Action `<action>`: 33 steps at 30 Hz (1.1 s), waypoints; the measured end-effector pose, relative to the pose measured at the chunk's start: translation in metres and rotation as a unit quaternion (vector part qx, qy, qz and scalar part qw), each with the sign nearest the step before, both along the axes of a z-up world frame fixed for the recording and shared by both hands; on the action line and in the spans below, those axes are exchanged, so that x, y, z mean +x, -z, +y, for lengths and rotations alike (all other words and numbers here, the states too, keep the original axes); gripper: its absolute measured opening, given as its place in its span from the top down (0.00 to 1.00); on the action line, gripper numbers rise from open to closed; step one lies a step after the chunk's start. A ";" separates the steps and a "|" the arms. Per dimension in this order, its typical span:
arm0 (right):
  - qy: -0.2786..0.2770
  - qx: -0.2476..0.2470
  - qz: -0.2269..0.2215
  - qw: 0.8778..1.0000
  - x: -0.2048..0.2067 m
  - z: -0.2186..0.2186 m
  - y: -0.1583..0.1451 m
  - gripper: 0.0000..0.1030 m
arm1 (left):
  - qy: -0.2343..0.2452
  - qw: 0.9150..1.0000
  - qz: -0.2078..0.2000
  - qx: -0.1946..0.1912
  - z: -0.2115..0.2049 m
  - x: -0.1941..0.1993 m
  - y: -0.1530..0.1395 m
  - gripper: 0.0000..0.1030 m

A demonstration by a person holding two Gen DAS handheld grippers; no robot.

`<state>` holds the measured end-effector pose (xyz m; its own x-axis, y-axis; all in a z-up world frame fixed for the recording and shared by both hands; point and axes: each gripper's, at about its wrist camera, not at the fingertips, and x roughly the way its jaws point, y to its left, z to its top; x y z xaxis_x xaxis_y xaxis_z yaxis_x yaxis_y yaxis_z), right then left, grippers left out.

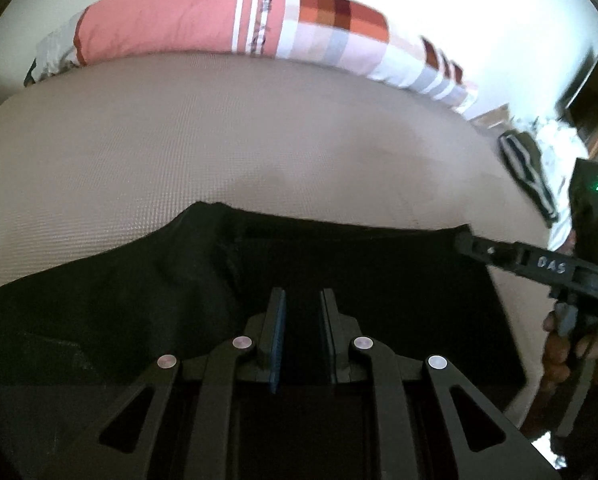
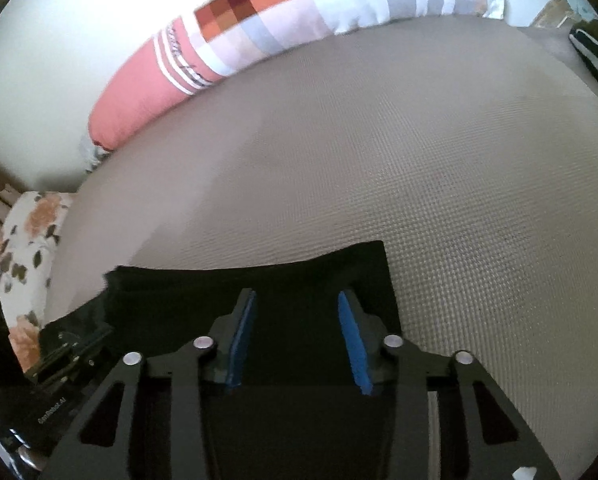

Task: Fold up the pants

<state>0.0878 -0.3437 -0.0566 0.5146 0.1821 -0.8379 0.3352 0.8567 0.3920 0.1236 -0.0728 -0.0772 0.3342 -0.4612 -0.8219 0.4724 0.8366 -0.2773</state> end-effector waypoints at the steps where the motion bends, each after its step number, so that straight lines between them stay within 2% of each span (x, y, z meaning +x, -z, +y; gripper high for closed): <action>1: 0.000 -0.001 -0.001 1.000 0.001 0.000 0.000 0.66 | -0.002 1.000 0.004 0.004 0.000 0.002 0.003 0.82; 5: 0.003 0.001 -0.001 1.000 0.001 -0.001 -0.002 0.66 | -0.002 1.000 -0.007 0.001 -0.001 0.002 0.007 0.82; 12: 0.005 0.007 -0.008 1.000 -0.002 -0.001 -0.008 0.65 | 0.006 0.999 -0.032 0.027 -0.005 -0.009 0.006 0.80; 16: 0.003 0.015 -0.010 1.000 -0.011 0.000 -0.015 0.63 | 0.007 0.999 -0.025 0.025 0.000 -0.022 0.004 0.60; 17: 0.003 0.014 -0.010 1.000 -0.014 0.001 -0.017 0.63 | 0.005 0.999 -0.025 0.028 0.001 -0.027 0.004 0.58; 22: -0.005 0.033 -0.003 0.999 -0.032 0.011 -0.021 0.62 | -0.003 0.998 -0.045 0.050 0.007 -0.052 0.007 0.54; 26: -0.024 0.049 0.023 0.998 -0.045 0.028 -0.014 0.61 | -0.006 0.997 -0.048 0.052 0.016 -0.067 0.009 0.54; 30: -0.052 0.059 0.052 0.996 -0.053 0.050 -0.005 0.61 | -0.014 0.998 -0.038 0.055 0.028 -0.076 0.005 0.54; 33: -0.075 0.055 0.057 0.994 -0.056 0.069 -0.004 0.60 | -0.025 0.997 -0.038 0.055 0.038 -0.078 -0.001 0.54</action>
